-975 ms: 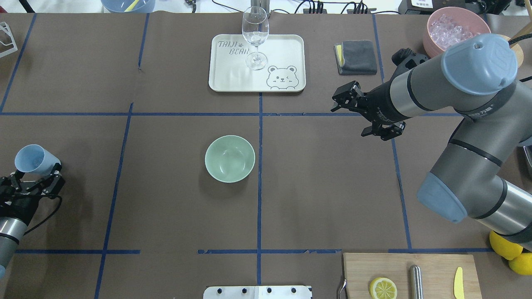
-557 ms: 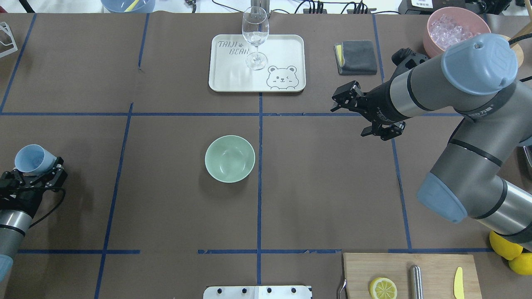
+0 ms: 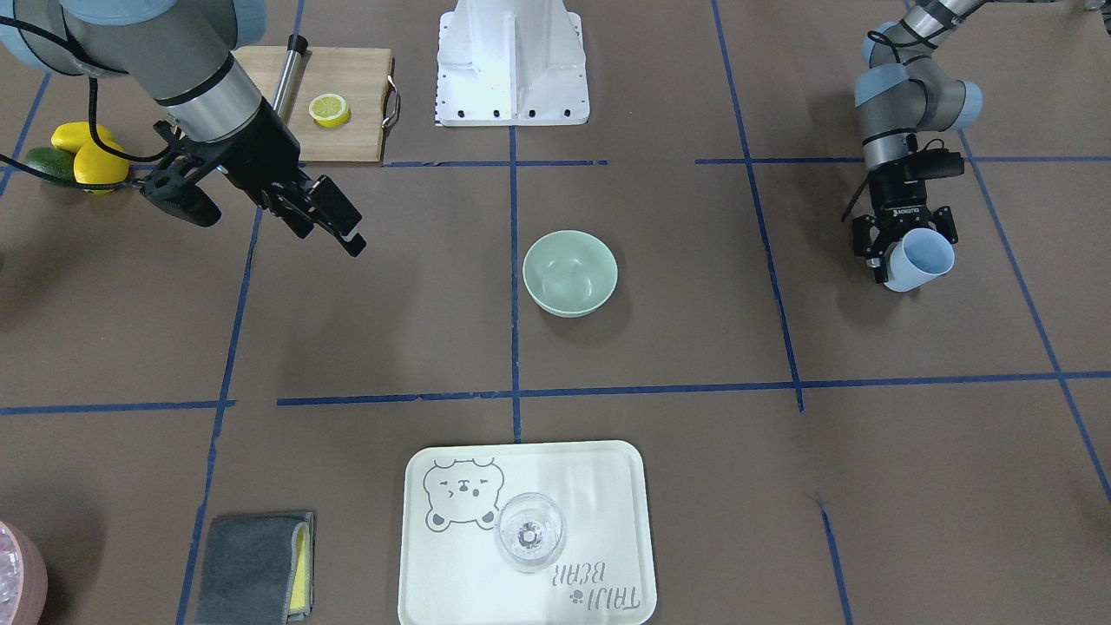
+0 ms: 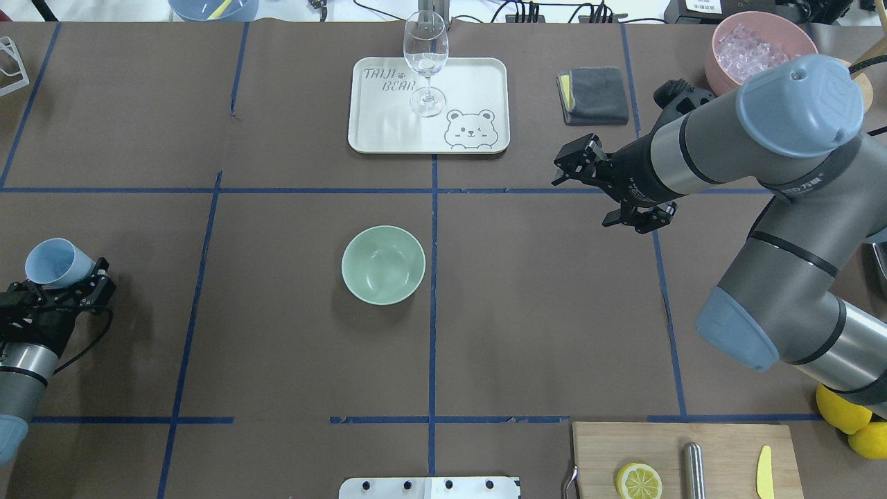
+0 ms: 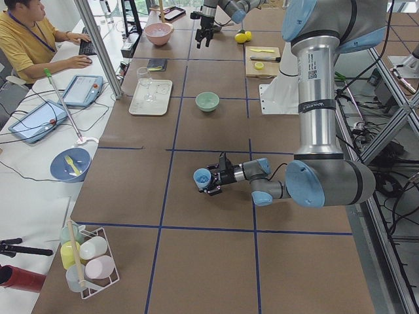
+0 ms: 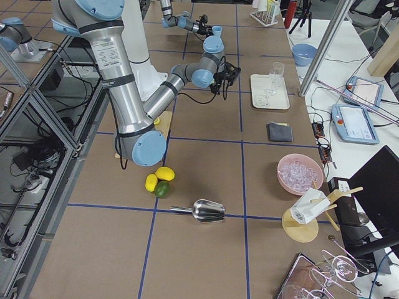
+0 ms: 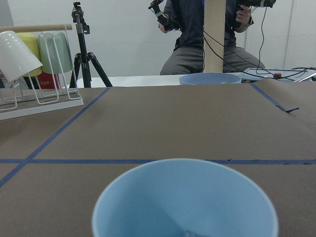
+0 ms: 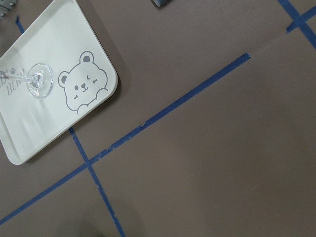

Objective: Pour ice into bowl

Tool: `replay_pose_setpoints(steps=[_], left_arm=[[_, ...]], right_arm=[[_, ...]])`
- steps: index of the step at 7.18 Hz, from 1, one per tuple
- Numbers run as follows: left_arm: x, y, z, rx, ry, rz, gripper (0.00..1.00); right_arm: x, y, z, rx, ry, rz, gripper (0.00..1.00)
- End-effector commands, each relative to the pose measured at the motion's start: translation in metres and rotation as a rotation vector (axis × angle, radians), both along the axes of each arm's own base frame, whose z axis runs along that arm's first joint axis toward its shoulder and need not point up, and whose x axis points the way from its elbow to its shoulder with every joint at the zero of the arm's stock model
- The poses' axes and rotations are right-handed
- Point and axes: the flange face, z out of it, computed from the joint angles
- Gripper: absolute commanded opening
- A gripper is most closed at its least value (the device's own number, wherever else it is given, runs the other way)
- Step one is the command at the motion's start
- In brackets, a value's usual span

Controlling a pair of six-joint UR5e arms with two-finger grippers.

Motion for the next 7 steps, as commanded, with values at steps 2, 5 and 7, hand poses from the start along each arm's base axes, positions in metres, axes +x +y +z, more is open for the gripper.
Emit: replay_pose_setpoints(steps=[2, 5, 7], left_arm=[[0.000, -0.002, 0.001, -0.004, -0.039, 0.029, 0.23], [-0.019, -0.028, -0.064, 0.227, -0.023, 0.160, 0.00], [0.033, -0.052, -0.135, 0.351, -0.036, 0.159, 0.00]], right_arm=[[0.001, -0.002, 0.001, -0.002, 0.002, 0.003, 1.00], [0.003, -0.001, -0.002, -0.001, -0.001, 0.006, 1.00], [0.007, 0.001, -0.003, 0.004, -0.006, 0.009, 1.00]])
